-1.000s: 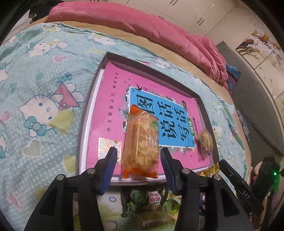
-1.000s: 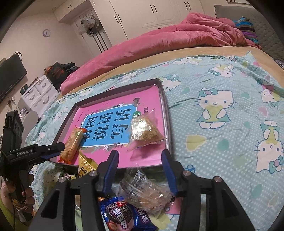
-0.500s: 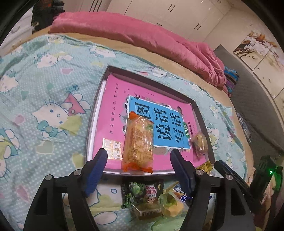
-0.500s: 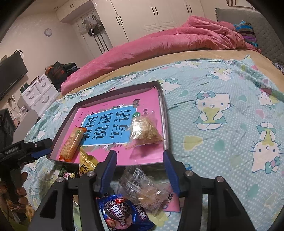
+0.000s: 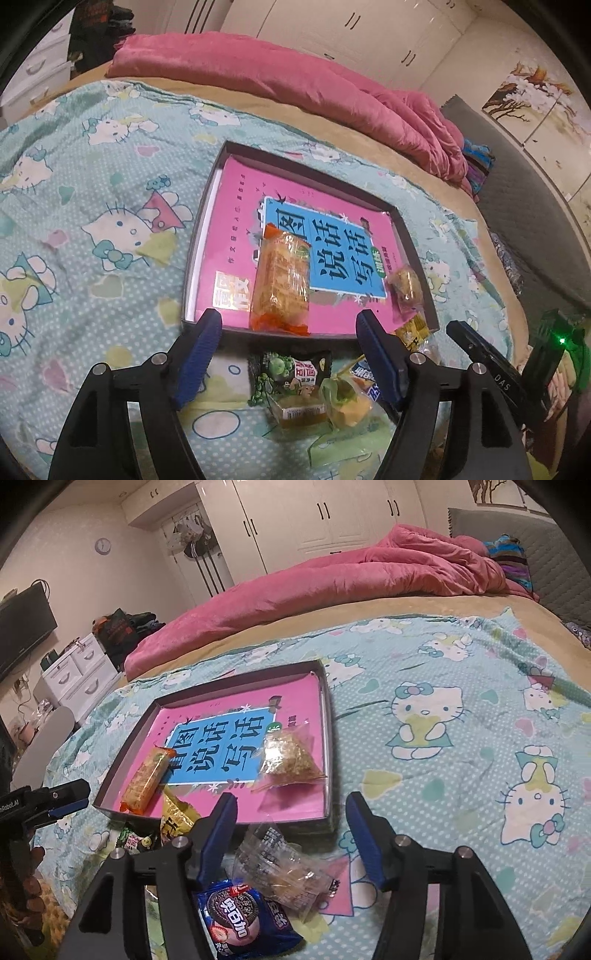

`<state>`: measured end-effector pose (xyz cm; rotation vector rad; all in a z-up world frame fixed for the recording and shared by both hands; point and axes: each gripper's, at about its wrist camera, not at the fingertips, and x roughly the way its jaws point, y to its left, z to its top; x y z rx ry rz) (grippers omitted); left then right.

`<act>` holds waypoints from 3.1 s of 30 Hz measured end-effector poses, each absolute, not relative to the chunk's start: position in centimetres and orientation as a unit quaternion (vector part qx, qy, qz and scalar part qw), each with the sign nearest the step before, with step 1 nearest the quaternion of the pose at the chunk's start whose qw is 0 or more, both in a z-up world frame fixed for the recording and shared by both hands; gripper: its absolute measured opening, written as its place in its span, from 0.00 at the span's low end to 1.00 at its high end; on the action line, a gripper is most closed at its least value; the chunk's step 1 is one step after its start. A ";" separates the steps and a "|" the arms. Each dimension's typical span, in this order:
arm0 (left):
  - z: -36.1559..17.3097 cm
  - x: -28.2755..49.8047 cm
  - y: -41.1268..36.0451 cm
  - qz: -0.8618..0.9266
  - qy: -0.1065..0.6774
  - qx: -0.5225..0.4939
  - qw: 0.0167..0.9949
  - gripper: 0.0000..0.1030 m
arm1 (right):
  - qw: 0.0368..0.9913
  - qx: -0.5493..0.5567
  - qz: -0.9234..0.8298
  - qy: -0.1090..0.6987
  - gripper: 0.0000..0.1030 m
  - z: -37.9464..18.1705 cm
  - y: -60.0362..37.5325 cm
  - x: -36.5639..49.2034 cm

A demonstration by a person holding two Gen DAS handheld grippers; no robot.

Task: Organize snacks
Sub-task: 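Withdraw both open tools from the tray back toward the snack pile, then grasp the clear cookie bag with right tool while left grasps wrapped cake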

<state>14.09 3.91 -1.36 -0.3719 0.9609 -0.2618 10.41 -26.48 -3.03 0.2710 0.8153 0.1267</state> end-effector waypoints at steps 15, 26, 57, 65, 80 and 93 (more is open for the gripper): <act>-0.2 12.8 5.2 -0.117 0.446 -0.172 0.870 0.76 | 0.911 0.134 0.064 0.386 0.65 -1.9 -27.0 8.5; 0.1 11.4 5.3 -0.120 0.453 -0.163 0.868 0.76 | 0.907 0.121 0.066 0.398 0.65 -2.3 -26.7 7.2; -4.5 8.7 1.3 -0.149 0.534 -0.141 0.820 0.76 | 0.898 0.061 0.100 0.425 0.65 -2.9 -23.8 6.1; -6.0 8.9 0.7 -0.150 0.560 -0.132 0.804 0.76 | 0.893 0.044 0.093 0.439 0.65 -3.6 -23.4 6.2; -6.9 9.4 1.1 -0.140 0.570 -0.145 0.797 0.76 | 0.882 -0.013 0.057 0.468 0.65 -5.7 -23.4 7.4; -7.6 10.1 0.9 -0.132 0.575 -0.146 0.795 0.76 | 0.881 -0.013 0.063 0.468 0.66 -6.5 -23.6 8.8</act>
